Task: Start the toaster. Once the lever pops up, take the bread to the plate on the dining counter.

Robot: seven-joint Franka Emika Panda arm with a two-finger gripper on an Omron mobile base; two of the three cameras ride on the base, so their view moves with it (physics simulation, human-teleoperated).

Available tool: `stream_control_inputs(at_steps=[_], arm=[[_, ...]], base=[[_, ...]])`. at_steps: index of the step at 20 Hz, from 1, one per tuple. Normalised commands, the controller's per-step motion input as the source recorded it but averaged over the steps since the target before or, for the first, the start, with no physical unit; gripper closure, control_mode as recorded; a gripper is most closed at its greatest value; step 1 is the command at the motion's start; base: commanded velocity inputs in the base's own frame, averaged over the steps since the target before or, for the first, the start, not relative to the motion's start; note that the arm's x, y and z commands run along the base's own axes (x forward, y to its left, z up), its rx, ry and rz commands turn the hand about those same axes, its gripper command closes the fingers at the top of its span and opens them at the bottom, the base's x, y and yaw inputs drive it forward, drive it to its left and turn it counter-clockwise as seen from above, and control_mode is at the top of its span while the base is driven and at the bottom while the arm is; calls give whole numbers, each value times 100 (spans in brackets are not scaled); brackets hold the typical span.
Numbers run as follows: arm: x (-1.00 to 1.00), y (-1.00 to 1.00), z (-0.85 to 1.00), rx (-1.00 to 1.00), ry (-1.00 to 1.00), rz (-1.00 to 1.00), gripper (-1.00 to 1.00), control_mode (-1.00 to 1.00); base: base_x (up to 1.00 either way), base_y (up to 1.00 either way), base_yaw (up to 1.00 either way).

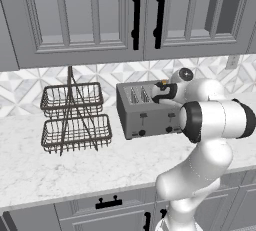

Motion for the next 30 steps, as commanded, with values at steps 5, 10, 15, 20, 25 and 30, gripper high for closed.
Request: stream_control_inputs(at_steps=[5, 10, 15, 20, 25, 30], arm=[[3, 0, -1, 0, 0, 0, 100, -100], [0, 0, 0, 0, 0, 0, 100, -100], [0, 0, 0, 0, 0, 0, 100, -100], [-2, 0, 1, 0, 0, 0, 100, -100], [-13, 0, 35, 6, -3, 0, 100, -100], [-12, -2, 40, 6, -2, 0, 100, -100]], base=[[0, 0, 0], [0, 0, 0], [0, 0, 0], [0, 0, 0], [0, 0, 0], [0, 0, 0]])
